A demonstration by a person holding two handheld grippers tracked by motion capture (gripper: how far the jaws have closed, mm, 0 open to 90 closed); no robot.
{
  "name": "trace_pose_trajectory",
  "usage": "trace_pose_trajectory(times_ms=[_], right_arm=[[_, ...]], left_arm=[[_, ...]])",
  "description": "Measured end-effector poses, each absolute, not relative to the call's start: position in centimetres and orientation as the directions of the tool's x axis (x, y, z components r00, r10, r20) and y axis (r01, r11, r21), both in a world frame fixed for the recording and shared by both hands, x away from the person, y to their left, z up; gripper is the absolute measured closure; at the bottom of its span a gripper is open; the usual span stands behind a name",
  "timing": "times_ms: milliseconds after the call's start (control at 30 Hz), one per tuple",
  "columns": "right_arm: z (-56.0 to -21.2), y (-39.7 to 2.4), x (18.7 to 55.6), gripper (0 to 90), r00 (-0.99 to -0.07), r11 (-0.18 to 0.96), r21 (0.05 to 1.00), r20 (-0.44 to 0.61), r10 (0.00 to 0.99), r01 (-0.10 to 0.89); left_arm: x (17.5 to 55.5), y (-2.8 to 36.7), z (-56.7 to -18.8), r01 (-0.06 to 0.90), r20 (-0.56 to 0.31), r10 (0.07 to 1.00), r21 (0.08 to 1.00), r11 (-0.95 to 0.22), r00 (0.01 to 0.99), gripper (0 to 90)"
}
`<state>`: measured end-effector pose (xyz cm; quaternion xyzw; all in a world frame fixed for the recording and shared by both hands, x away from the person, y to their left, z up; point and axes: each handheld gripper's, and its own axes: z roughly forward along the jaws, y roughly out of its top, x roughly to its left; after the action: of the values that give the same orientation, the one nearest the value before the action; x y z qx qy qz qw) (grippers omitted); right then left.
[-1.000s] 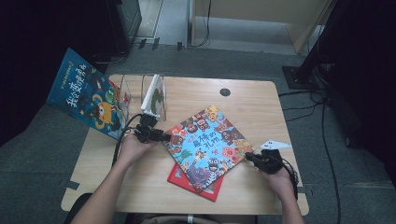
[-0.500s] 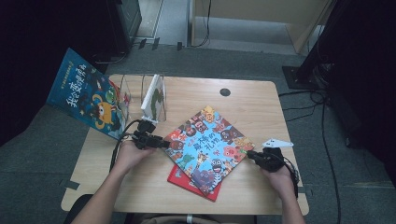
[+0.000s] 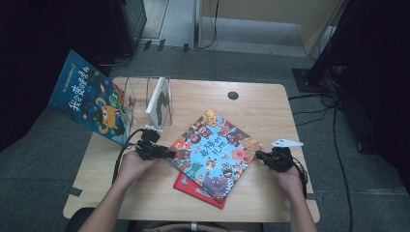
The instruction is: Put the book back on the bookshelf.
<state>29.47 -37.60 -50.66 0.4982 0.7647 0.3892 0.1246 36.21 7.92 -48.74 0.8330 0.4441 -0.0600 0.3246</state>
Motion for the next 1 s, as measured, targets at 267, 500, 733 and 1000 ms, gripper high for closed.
trace_pose_trajectory(times_ms=[267,500,733,1000], right_arm=[[-50.7,-37.4,30.4,87.3,-0.469,0.193,0.724,0.201,0.86,0.663],[-50.7,-37.2,30.9,88.8,-0.457,0.174,0.719,0.219,0.862,0.673],[-50.7,-36.7,31.5,89.0,-0.458,0.183,0.718,0.208,0.864,0.672],[-50.6,-36.1,32.4,89.1,-0.458,0.184,0.715,0.21,0.864,0.675]], left_arm=[[36.8,7.4,-48.7,0.791,-0.387,0.716,0.474,-0.387,0.582,53.4],[36.2,7.7,-48.7,0.808,-0.41,0.716,0.452,-0.378,0.565,55.9],[34.7,8.2,-48.8,0.812,-0.415,0.717,0.447,-0.376,0.561,56.1],[33.9,8.5,-49.0,0.842,-0.46,0.721,0.422,-0.337,0.519,54.1]])
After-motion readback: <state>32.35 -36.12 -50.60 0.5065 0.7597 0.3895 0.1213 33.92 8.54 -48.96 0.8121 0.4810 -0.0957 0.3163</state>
